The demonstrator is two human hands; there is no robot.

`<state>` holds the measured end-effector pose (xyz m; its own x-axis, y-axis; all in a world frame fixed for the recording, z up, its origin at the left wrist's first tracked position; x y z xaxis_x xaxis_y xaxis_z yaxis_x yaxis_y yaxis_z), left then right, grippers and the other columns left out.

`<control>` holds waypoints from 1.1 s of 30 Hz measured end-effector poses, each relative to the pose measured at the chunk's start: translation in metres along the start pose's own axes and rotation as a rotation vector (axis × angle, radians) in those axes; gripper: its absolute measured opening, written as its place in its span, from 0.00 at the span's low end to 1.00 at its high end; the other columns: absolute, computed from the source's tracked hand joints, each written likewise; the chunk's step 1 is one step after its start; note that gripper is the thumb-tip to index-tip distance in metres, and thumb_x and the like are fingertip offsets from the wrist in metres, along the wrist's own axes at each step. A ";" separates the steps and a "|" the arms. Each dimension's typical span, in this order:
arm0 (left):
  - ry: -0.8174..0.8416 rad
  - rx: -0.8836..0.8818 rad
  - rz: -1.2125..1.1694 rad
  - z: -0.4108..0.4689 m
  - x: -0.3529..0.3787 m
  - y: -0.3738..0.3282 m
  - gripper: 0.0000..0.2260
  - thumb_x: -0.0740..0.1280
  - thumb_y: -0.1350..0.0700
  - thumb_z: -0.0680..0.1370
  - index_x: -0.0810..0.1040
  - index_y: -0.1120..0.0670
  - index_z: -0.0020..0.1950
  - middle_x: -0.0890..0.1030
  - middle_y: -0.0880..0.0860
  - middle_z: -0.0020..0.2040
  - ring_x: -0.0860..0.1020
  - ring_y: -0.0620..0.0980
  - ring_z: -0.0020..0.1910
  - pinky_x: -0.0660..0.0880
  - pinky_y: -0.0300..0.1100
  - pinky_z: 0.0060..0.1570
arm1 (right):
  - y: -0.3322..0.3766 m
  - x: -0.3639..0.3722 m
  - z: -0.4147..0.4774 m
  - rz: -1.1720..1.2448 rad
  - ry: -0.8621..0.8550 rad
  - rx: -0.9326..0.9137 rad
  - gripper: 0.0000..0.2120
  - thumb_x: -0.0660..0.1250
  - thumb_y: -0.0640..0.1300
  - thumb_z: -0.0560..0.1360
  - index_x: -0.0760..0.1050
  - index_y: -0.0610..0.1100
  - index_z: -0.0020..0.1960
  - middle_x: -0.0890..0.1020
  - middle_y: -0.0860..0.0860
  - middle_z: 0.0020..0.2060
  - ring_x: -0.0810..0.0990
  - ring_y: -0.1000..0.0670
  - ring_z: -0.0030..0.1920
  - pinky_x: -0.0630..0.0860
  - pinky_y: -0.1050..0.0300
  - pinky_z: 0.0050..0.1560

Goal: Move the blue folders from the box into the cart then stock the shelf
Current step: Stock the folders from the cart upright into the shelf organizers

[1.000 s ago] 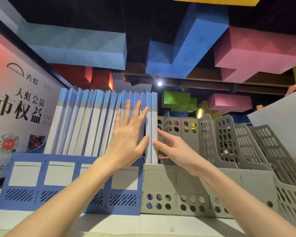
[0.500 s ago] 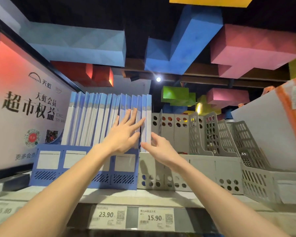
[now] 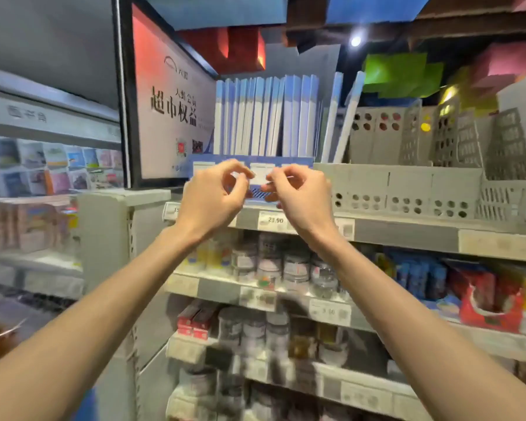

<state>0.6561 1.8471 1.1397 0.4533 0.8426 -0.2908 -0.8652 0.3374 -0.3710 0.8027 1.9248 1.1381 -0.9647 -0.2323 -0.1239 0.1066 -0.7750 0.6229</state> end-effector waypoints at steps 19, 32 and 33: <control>-0.016 -0.838 0.466 -0.424 -0.259 0.170 0.06 0.62 0.48 0.78 0.78 0.42 0.51 0.85 0.43 0.36 0.81 0.41 0.32 0.80 0.50 0.39 | -0.030 0.338 -0.360 0.193 0.903 0.296 0.05 0.68 0.48 0.77 0.81 0.49 0.45 0.84 0.56 0.38 0.80 0.65 0.40 0.75 0.69 0.46; 0.039 -1.278 0.510 -0.602 -0.436 0.321 0.06 0.63 0.52 0.81 0.77 0.43 0.56 0.82 0.45 0.39 0.82 0.46 0.38 0.78 0.49 0.41 | -0.030 0.605 -0.530 0.023 1.294 0.469 0.14 0.62 0.51 0.79 0.78 0.41 0.45 0.83 0.43 0.42 0.83 0.41 0.43 0.79 0.47 0.45; 0.055 -1.310 0.500 -0.614 -0.450 0.336 0.06 0.63 0.52 0.81 0.77 0.44 0.56 0.83 0.47 0.39 0.82 0.48 0.39 0.79 0.51 0.42 | -0.031 0.627 -0.541 -0.003 1.320 0.475 0.14 0.62 0.50 0.80 0.78 0.40 0.46 0.83 0.42 0.42 0.83 0.41 0.43 0.79 0.45 0.46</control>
<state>0.2928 1.3238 0.6047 0.1951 0.7278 -0.6575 -0.1235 -0.6468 -0.7526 0.3244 1.4851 0.6237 -0.0018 -0.8105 -0.5857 -0.2415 -0.5681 0.7868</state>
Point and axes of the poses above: each hand's wrist, its own z-axis towards the middle knuckle, its own x-axis out of the palm, y = z × x, the point moved 7 cm from there along z, towards the middle knuckle
